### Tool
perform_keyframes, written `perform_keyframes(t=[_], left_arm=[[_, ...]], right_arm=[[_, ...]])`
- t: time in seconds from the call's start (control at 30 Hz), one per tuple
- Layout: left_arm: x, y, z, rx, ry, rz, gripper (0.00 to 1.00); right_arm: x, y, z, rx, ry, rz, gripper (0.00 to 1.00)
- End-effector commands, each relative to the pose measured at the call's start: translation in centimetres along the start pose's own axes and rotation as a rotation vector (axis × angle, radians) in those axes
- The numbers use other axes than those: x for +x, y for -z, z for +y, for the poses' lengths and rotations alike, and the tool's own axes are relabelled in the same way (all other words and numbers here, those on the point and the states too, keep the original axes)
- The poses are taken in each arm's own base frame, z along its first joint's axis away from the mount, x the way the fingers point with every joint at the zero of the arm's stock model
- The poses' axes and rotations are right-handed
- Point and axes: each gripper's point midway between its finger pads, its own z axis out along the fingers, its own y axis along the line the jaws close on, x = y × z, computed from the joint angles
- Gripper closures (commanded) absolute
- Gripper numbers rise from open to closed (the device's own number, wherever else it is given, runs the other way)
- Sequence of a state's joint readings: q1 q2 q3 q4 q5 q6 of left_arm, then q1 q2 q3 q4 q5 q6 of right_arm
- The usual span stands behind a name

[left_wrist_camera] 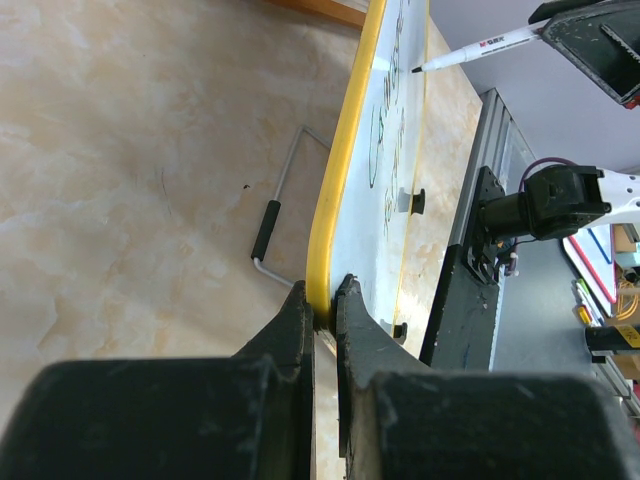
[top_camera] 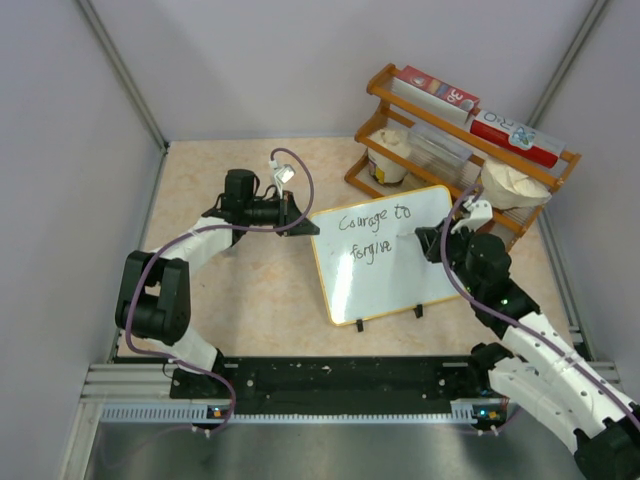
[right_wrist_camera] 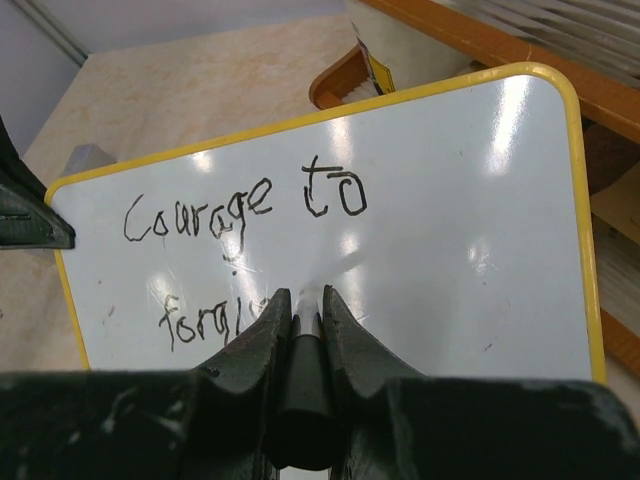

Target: Write a sentence on the whiteboard

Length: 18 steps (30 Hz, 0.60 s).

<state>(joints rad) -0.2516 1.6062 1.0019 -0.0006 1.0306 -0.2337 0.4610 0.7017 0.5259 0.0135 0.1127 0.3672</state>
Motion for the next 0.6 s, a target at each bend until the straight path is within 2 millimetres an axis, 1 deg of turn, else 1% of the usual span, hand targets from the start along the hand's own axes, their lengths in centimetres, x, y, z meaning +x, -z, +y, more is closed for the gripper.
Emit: perform_keyframes(t=[0.0,0.17,0.23,0.33,0.37,0.43,0.57], left_arm=[[4.0,-1.5,1.9,-0.060,-0.110,0.089,1.00],[3.9,-1.5,1.9,-0.060,-0.110,0.089,1.00],[3.8,-1.5,1.8,-0.058,-0.112,0.088,1.00],[4.0,-1.6,1.9,-0.058,-0.109,0.091,1.00],[3.9,-1.5,1.9,-0.059,-0.110,0.090,1.00],[4.0,-1.5,1.9,-0.059,-0.110,0.090,1.00],[4.0,-1.6,1.9,-0.056,-0.109,0.091,1.00]], right_arm=[[-2.8,-0.2,0.4,0.002,-0.003,-0.072,1.00],[-1.7,-0.1,-0.1,0.013,0.001,-0.040,1.00],[-0.9,-0.1,-0.4,0.025,0.000,-0.019,1.00],[-0.4,0.1,-0.6,0.027,-0.004,-0.010,1.00],[0.3,0.2,-0.8,0.036,-0.003,0.016,1.00],[0.8,0.3,-1.1,0.044,-0.002,0.033,1.00],[1.3,0.7,-1.2,0.042,-0.006,0.045,1.00]])
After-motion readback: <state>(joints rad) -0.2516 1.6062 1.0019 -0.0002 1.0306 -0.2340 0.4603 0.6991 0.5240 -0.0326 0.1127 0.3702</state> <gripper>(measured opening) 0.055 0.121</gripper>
